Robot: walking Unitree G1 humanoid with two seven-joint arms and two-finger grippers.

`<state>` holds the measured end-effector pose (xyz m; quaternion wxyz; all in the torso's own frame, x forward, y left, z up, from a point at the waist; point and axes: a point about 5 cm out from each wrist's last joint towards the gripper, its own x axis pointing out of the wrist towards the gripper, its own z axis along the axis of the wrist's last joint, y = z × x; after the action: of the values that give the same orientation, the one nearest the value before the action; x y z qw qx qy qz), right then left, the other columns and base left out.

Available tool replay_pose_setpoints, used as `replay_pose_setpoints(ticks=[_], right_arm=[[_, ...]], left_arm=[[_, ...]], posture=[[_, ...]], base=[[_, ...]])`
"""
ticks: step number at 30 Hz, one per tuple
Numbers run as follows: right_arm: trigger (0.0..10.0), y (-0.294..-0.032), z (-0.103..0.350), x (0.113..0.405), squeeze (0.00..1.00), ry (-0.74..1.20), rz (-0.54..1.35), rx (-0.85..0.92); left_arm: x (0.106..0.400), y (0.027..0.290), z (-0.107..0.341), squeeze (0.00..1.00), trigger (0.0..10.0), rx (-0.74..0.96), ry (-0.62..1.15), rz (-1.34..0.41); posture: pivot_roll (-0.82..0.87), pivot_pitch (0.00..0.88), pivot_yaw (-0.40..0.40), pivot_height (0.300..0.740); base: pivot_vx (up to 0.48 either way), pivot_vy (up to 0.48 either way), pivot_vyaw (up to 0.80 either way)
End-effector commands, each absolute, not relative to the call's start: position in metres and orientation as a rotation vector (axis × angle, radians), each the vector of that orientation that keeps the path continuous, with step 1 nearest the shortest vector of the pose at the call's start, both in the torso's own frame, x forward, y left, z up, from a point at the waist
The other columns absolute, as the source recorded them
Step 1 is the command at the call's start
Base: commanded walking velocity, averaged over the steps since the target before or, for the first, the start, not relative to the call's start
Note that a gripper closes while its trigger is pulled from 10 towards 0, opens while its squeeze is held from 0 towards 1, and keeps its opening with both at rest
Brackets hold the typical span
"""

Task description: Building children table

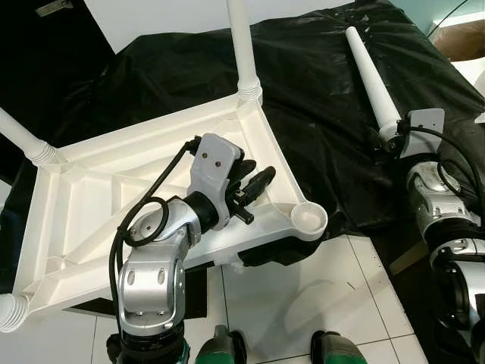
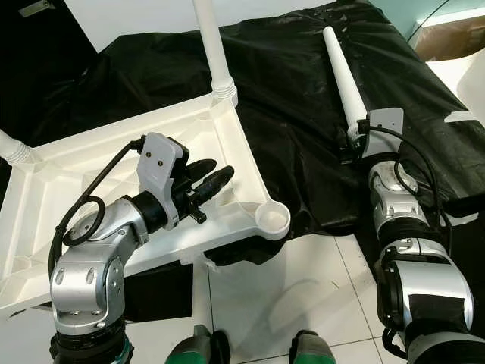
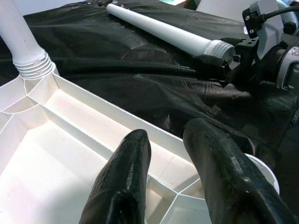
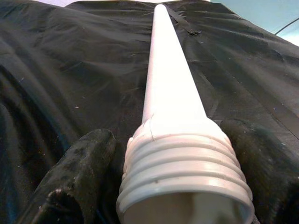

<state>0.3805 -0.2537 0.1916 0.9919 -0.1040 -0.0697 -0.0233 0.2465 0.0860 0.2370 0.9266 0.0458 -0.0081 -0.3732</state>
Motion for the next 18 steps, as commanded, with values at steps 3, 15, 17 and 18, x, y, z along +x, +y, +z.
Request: replay_pose_setpoints(ticks=[3,15,17,18], right_arm=[[10.0,-0.250,0.185,0.381,0.00,-0.114,-0.036,-0.204],[10.0,-0.253,0.168,0.379,0.00,-0.037,-0.053,-0.097],[10.0,-0.254,0.167,0.378,0.00,-0.033,-0.052,-0.070],[10.0,-0.252,0.166,0.378,0.00,-0.036,-0.045,-0.072]], left_arm=[[0.248,0.092,0.237,0.00,10.0,0.093,-0.017,-0.635],[0.248,0.092,0.238,0.00,10.0,0.091,-0.021,-0.632],[0.248,0.092,0.238,0.00,10.0,0.091,-0.021,-0.632],[0.248,0.092,0.238,0.00,10.0,0.091,-0.021,-0.631]], posture=[[0.11,0.183,0.133,0.740],[0.11,0.174,0.131,0.740],[0.11,0.174,0.131,0.740],[0.10,0.173,0.128,0.740]], base=[[0.000,0.000,0.00],[0.000,0.000,0.00],[0.000,0.000,0.00],[0.000,0.000,0.00]])
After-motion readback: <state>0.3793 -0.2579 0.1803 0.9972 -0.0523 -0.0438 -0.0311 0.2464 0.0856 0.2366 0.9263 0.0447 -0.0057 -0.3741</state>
